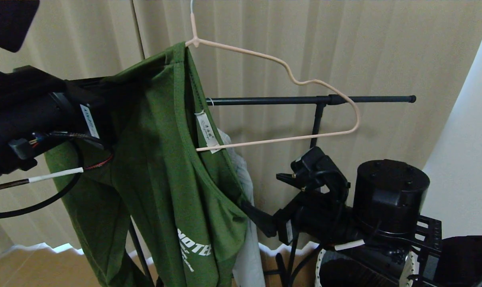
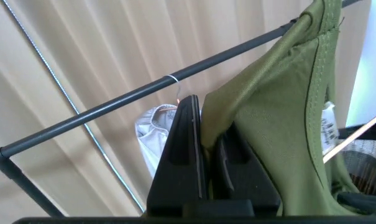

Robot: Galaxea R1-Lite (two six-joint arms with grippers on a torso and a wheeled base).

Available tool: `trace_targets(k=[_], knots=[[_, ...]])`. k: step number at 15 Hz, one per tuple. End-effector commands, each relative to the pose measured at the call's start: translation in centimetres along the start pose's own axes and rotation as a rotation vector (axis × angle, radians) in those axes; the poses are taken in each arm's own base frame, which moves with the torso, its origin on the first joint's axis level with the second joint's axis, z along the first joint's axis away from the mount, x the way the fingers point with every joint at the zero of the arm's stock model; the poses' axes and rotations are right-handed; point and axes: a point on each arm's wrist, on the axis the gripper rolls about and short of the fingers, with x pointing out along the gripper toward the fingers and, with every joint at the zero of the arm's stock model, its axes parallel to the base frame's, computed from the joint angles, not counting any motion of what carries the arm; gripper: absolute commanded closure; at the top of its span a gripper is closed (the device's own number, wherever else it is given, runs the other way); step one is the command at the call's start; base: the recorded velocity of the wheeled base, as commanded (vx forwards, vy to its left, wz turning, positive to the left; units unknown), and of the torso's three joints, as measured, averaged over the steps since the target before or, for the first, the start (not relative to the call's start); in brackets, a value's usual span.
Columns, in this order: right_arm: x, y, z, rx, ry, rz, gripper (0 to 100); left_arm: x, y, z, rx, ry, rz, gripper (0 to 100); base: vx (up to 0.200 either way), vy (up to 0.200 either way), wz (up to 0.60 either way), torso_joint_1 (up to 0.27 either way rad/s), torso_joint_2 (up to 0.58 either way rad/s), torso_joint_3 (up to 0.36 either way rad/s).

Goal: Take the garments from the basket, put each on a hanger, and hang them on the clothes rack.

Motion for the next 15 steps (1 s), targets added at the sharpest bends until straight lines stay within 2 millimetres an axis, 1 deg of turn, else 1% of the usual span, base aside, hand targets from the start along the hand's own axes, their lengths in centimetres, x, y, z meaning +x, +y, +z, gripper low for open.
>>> trace_targets(k=[1,2,4,5,8,12,15], knots=[[-1.3,-1.6,-0.3,-0.012,0.009,-0.051,0,0.0,0.8,-0.5,0.011,0.019,0.040,100,0.000,0.000,0.00,0.000,0.00,0.000],[-2.2,-2.7,-0.4,-0.027,0.011,-0.087,0,0.0,1.2,-0.9,0.020,0.034,0.063,100,0.000,0.000,0.00,0.000,0.00,0.000],[-3.3,-4.6,-0.3,-0.036,0.003,-0.156,0,-0.8,1.7,-1.3,0.053,0.047,0.087,100,0.000,0.000,0.00,0.000,0.00,0.000],[-3.8,-5.6,-0.1,-0.038,-0.004,-0.194,0,-1.1,2.0,-2.1,0.080,0.075,0.101,100,0.000,0.000,0.00,0.000,0.00,0.000],[-4.0,-7.5,0.5,-0.029,-0.024,-0.265,0,-1.9,2.3,-3.8,0.148,0.132,0.120,100,0.000,0.000,0.00,0.000,0.00,0.000],[-3.9,-9.0,1.5,-0.021,-0.058,-0.315,0,-3.0,2.3,-6.2,0.204,0.217,0.128,100,0.000,0.000,0.00,0.000,0.00,0.000],[-4.0,-9.0,2.4,-0.022,-0.076,-0.310,0,-3.2,2.1,-7.1,0.236,0.248,0.114,100,0.000,0.000,0.00,0.000,0.00,0.000]])
